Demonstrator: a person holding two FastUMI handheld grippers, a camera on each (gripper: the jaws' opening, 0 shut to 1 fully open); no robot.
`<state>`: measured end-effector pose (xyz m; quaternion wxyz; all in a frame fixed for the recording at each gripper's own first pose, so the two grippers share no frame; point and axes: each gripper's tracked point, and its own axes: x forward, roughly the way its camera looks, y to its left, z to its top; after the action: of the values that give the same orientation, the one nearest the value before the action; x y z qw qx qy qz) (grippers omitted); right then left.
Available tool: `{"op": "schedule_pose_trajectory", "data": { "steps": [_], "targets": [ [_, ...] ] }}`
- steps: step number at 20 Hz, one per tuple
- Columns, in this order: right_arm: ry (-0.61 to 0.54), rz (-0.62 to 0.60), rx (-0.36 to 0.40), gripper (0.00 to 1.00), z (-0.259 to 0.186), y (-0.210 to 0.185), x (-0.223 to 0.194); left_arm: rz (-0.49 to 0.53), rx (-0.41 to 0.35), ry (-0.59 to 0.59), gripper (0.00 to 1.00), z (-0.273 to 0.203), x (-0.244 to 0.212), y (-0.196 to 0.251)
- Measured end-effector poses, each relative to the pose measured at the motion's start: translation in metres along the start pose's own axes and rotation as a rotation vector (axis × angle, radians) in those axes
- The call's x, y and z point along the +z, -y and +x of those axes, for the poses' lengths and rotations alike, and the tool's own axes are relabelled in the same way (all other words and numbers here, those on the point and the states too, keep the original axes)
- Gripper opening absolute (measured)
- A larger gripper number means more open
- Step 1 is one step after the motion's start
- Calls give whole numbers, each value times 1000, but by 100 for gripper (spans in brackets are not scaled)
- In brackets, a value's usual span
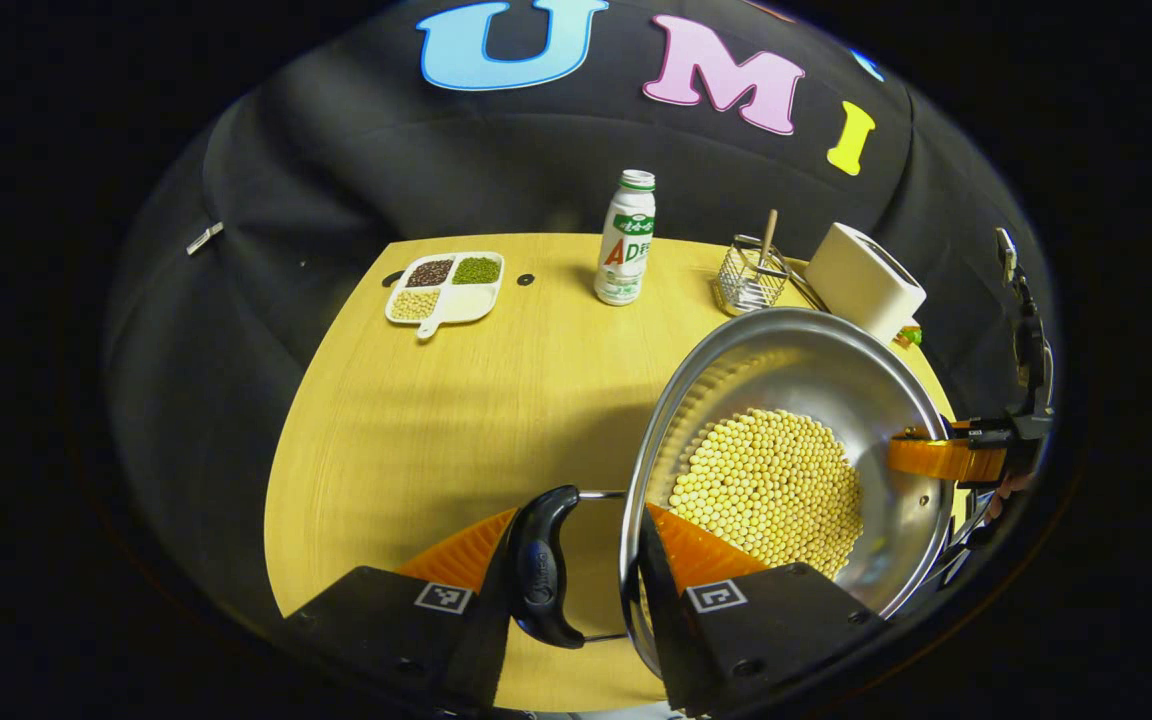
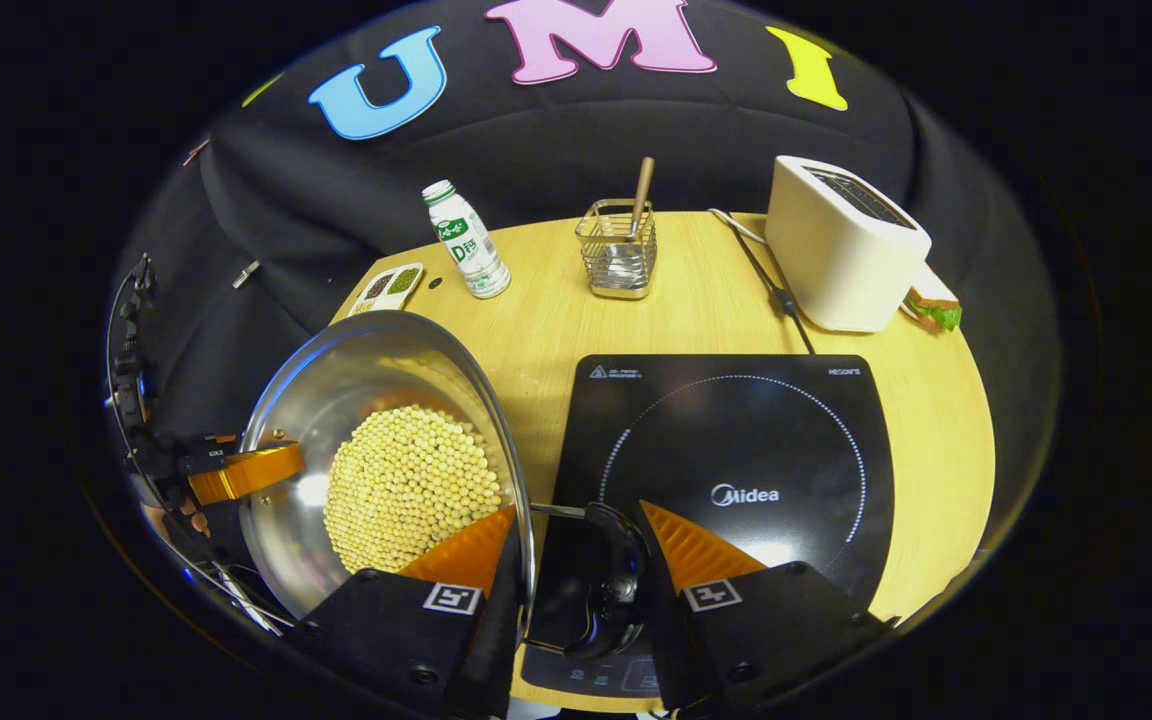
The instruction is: First push the handle of the pot to place it horizontally, then grasp the pot with both hands and set it on the induction cooktop.
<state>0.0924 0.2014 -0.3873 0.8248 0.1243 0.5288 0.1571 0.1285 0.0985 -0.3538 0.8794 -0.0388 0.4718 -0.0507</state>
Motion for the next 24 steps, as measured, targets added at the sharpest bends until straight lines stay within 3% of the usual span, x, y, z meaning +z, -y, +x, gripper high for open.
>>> {"op": "schedule_pose_trajectory", "data": {
  "steps": [5,6,16,17,20,24],
  "targets": [
    [4,13,-20,54,-13,46,7,14,-25,2,63,11,10,46],
    [4,20,-24,58,-15,57,8,20,-31,1,63,13,13,57],
    [-17,95,-53,58,-26,160,12,96,-75,-24,63,54,35,157],
    [-21,99,-56,63,-26,169,13,100,-79,-27,63,58,36,164],
    [-29,109,-66,54,-24,190,14,104,-88,-34,63,69,40,187],
    [-40,118,-72,58,-22,212,17,110,-93,-44,63,83,44,206]
  ]
}}
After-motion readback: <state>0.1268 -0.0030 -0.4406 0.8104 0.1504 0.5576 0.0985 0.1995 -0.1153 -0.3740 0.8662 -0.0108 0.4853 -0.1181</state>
